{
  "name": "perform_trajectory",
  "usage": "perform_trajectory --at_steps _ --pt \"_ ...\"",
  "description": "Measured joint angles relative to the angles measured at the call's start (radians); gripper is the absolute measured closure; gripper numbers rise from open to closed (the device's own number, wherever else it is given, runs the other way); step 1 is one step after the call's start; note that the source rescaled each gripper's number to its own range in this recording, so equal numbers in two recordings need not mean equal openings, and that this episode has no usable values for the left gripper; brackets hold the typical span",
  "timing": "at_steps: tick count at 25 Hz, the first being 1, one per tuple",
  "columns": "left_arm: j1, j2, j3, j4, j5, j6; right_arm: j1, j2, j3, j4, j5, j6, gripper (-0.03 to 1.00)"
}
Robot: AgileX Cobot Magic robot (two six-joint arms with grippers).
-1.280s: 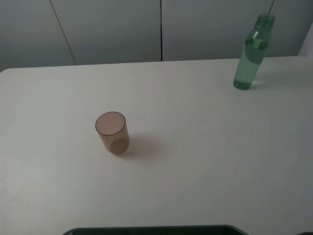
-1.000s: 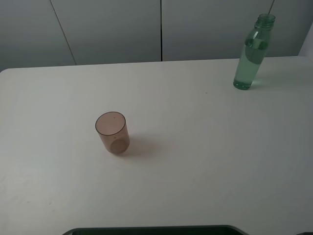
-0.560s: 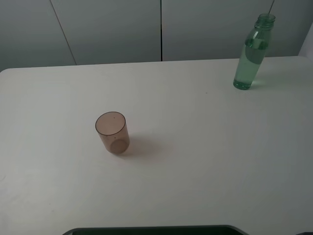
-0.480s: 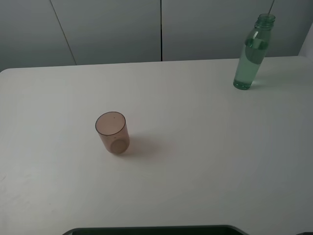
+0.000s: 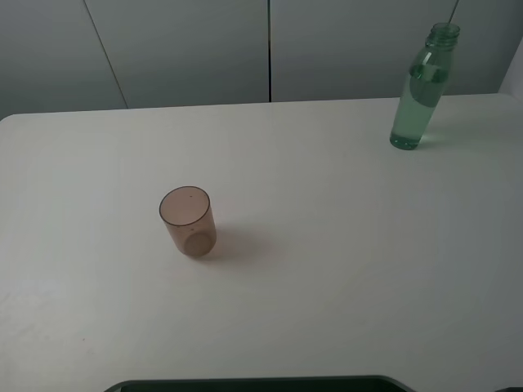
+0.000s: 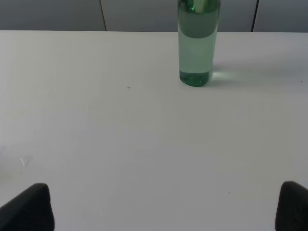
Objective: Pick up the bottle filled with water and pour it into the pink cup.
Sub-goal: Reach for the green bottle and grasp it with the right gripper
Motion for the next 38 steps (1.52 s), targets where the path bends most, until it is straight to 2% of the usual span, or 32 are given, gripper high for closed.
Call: perform_trajectory --at_steps 13,16,23,27,34,38 --pt "0.0 0.0 0.0 0.0 0.0 -0.002 0.0 0.0 -0.002 -0.007 -0.009 0.022 -0.03" --pt "0.0 0.0 0.0 0.0 0.0 -0.002 0.0 0.002 -0.025 -0.004 -0.051 0.034 -0.03" --pt "0.0 0.0 0.0 0.0 0.0 -0.002 0.0 0.009 -0.05 0.01 -0.222 0.044 -0.03" --pt "0.0 0.0 0.0 0.0 0.0 -0.002 0.0 0.1 -0.052 0.034 -0.357 0.047 -0.03" --pt "0.0 0.0 0.0 0.0 0.0 -0.002 0.0 0.34 -0.047 0.053 -0.713 0.027 -0.03" --pt "0.0 0.0 0.0 0.0 0.0 -0.002 0.0 0.479 0.008 0.043 -0.962 0.026 -0.03"
